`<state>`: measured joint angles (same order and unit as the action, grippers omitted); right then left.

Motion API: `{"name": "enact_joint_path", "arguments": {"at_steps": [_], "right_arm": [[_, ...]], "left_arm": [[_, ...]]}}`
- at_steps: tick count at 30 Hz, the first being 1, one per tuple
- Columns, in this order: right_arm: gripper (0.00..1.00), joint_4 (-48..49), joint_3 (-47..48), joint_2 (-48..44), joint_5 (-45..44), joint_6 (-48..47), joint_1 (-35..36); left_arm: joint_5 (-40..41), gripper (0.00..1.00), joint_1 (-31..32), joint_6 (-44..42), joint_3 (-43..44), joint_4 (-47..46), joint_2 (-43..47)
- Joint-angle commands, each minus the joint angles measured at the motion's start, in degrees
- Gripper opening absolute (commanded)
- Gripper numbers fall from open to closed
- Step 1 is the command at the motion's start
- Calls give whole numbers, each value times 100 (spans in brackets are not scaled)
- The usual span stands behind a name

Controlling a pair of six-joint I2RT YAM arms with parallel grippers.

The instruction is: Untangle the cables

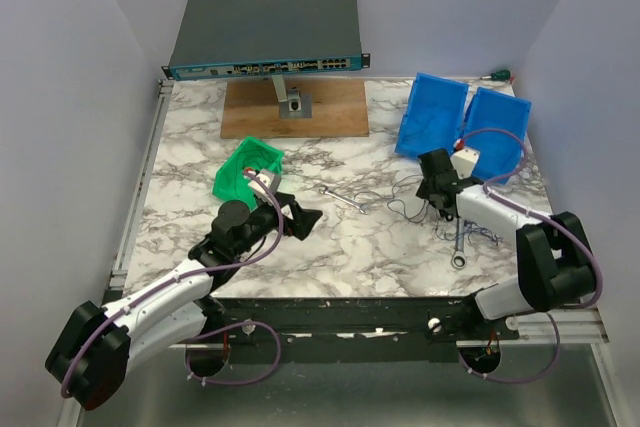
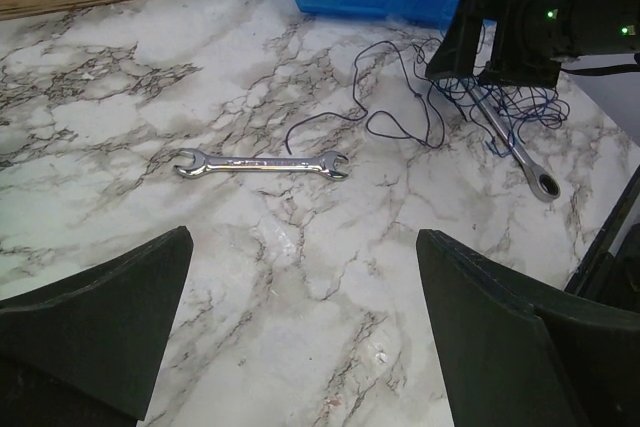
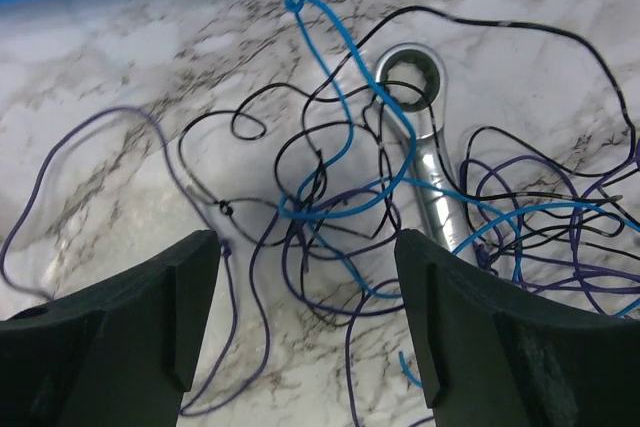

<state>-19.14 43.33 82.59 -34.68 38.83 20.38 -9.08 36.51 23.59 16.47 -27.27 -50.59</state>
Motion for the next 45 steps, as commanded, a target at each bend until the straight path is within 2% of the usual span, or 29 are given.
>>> {"name": "enact_joint_path", "arguments": {"at_steps": [1,3,4,5,6,8,11,16,21,22,23,25,26,27,31,35,38,40,45], "right_arm": [[64,375,90,258,14,163,-360],[37,357,178,304,197,160,-359],[19,356,204,258,338,111,-360],[6,408,194,179,588,14,-359],[1,426,185,73,819,-66,-351],[1,405,227,-156,1488,-330,-306],[1,-139,588,-383,2266,-377,69],[1,-791,1576,-334,2800,-343,1668],[1,-734,2328,-208,3286,-250,2794],[1,-672,2381,-215,3409,-303,2901],[14,-647,2395,-223,3423,-325,2911],[63,-637,2304,-297,3083,-317,2913],[80,-731,2266,-340,2720,-268,2917],[87,-838,2238,-412,2380,-234,2915],[91,-1266,1986,-826,1025,13,2804],[84,-1847,1626,-1225,113,256,2193],[82,-1984,1263,-1378,63,16,1386],[82,-1864,940,-1448,314,-139,950],[86,-1269,204,-1294,1149,-195,658]], "left_arm": [[-149,98,26,-13,120,-81,87],[-125,98,25,-30,120,-59,106],[-105,98,23,-46,115,-46,115],[-78,98,31,-48,111,-50,115],[-78,98,31,-56,111,-38,120],[-93,98,23,-63,120,-33,135],[-72,98,31,-66,93,-59,146],[-120,98,23,-70,93,-100,112],[-164,98,30,-117,68,-130,126],[-158,98,29,-126,57,-130,128],[-139,99,28,-127,44,-130,136],[-120,99,28,-127,47,-138,120],[-120,99,24,-127,54,-139,96],[-120,99,29,-127,74,-123,57],[-210,99,26,-127,182,-45,-185],[-421,98,36,-106,538,155,-794],[-387,98,78,-127,1116,817,-1468],[-504,98,183,-134,1296,868,-1737],[-697,98,341,-215,1357,836,-1844]]}}
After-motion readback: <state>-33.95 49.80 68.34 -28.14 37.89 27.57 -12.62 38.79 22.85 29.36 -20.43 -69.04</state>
